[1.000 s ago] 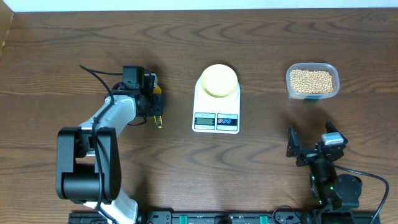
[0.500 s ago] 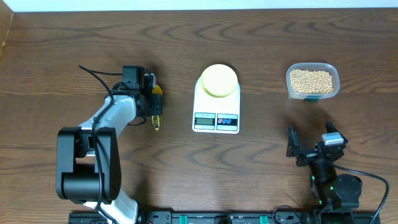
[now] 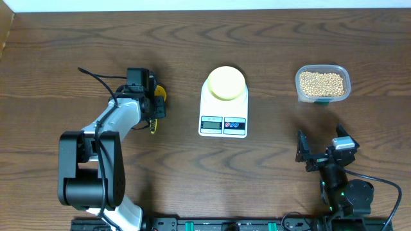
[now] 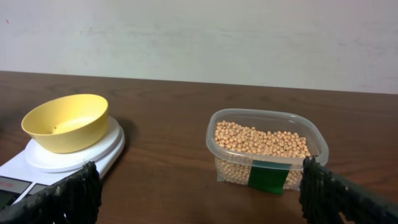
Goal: Scoop item into bowl and weigh 50g on scale
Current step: 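Lower and close the left gripper on the yellow scoop handle, then lift the scoop with the left gripper toward the scale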
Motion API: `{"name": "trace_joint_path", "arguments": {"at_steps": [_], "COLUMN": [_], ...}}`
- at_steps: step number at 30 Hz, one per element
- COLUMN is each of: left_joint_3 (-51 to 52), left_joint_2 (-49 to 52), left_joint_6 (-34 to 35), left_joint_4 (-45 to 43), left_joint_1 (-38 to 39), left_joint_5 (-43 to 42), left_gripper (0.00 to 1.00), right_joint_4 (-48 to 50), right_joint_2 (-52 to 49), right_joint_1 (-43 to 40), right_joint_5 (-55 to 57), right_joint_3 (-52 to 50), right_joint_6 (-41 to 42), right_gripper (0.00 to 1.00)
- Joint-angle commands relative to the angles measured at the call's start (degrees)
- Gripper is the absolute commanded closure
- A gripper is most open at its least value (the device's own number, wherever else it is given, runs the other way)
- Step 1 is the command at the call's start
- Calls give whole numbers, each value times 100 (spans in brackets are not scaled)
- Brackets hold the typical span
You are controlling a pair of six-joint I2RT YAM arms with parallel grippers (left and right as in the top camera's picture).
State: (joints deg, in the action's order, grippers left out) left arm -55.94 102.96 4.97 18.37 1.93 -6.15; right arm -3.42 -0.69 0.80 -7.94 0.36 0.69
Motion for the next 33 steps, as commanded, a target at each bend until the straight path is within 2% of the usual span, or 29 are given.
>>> {"name": "trace_joint_path", "arguments": {"at_steps": [1,13,17,28,33], "left_joint_3": [98,98,98,72,-164], "left_joint_2": [79,79,79,7,-302], "left_joint_6": [136,136,133,142,623], "left_joint_4": [11,11,11,-81,-192], "left_joint_1": [-24,-24,-26,-26,-26], "left_joint_5": [195,195,192,192,192], "left_gripper": [70,70,76,81,81], "right_joint_4": [-22,-24,-24,-22,-22], "right_joint_2": [31,31,31,31,31], "right_joint_1": [-26,-26,-26,-26,-26], "right_joint_5": [11,9,9,9,9], "right_joint_3": [-4,-4,-4,-4,-4], "right_joint_6": [57,55,55,57,55], "right_gripper": [1,1,1,1,1]}}
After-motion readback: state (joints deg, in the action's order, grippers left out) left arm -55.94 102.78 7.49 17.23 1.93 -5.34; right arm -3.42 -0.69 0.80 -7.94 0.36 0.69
